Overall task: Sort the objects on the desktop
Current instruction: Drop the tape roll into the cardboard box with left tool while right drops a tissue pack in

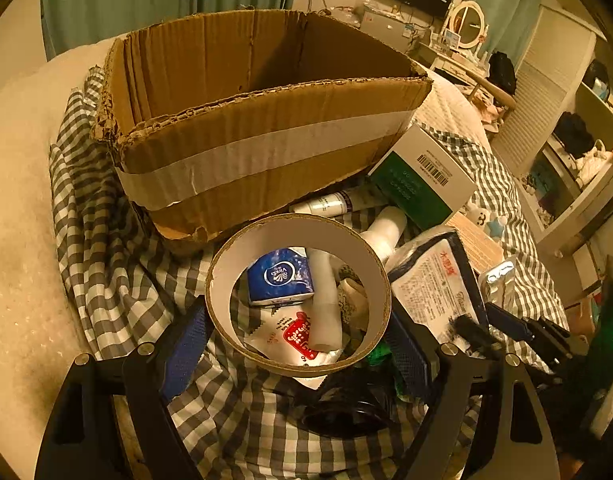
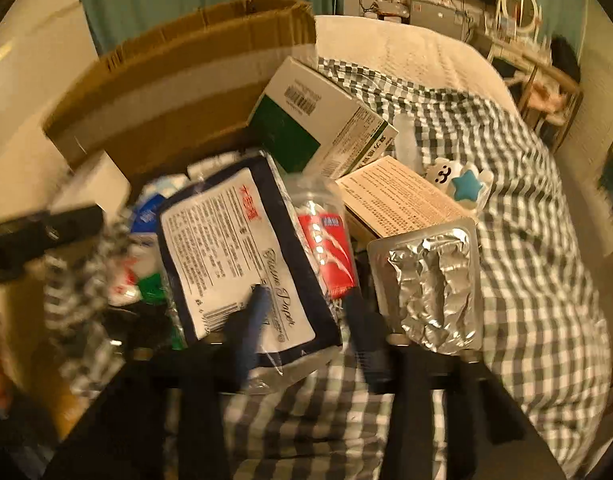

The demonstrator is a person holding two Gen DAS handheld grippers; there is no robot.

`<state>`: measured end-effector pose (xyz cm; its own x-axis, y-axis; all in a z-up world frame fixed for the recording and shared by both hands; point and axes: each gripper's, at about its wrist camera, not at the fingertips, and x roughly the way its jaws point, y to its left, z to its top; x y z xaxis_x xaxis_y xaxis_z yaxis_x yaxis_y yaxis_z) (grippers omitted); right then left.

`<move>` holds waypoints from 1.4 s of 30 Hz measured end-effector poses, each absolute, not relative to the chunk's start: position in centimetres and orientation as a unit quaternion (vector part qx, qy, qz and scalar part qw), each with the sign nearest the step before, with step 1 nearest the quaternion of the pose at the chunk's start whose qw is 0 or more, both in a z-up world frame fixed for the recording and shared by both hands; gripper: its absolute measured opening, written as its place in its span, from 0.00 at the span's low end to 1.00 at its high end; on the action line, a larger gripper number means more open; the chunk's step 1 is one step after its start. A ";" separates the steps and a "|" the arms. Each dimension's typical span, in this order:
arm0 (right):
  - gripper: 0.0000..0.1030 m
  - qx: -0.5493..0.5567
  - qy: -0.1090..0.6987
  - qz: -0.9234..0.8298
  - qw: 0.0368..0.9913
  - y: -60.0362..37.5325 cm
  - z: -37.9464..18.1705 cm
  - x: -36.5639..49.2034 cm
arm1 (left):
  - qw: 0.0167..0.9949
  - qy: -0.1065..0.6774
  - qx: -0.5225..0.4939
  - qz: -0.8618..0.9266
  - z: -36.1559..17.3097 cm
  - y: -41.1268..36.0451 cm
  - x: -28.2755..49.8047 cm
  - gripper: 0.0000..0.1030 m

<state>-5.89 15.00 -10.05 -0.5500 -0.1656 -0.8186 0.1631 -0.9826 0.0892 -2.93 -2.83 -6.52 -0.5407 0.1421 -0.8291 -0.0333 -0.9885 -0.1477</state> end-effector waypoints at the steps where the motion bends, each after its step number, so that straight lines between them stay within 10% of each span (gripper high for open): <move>1: 0.19 0.465 -0.011 -0.880 0.098 15.2 -9.8 -5.9 | 0.050 -0.056 -0.476 0.876 -6.5 -2.8 -2.9 0.83; 8: 0.15 0.459 -0.023 -0.879 0.131 14.4 -8.4 -3.8 | 0.048 -0.072 -0.472 0.877 -6.1 -3.6 -2.4 0.83; 12: 0.52 0.476 -0.053 -0.869 0.122 14.5 -9.2 -3.7 | 0.052 -0.082 -0.473 0.876 -5.9 -4.0 -2.1 0.83; 21: 0.64 0.544 -0.158 -0.817 0.105 16.8 -13.7 -6.1 | 0.062 -0.074 -0.481 0.872 -6.3 -3.4 -2.1 0.83; 23: 0.57 0.542 -0.176 -0.814 0.115 17.0 -14.0 -6.4 | 0.061 -0.072 -0.482 0.871 -6.4 -3.3 -2.1 0.83; 25: 0.25 0.533 -0.176 -0.817 0.132 16.7 -13.5 -6.4 | 0.059 -0.070 -0.484 0.870 -6.5 -3.2 -2.2 0.83; 28: 0.15 0.504 -0.130 -0.844 0.130 15.5 -11.8 -5.6 | 0.056 -0.067 -0.483 0.871 -6.6 -3.1 -2.3 0.83; 42: 0.07 0.348 -0.084 -0.923 0.137 15.2 -1.3 -1.1 | 0.087 -0.069 -0.376 0.920 0.4 -3.5 0.2 0.83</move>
<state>-1.15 15.24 -1.26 -0.7195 -0.3124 -0.6203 0.1949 -0.9481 0.2514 0.21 -3.48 0.41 -0.7020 0.2127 -0.6797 -0.1089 -0.9752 -0.1928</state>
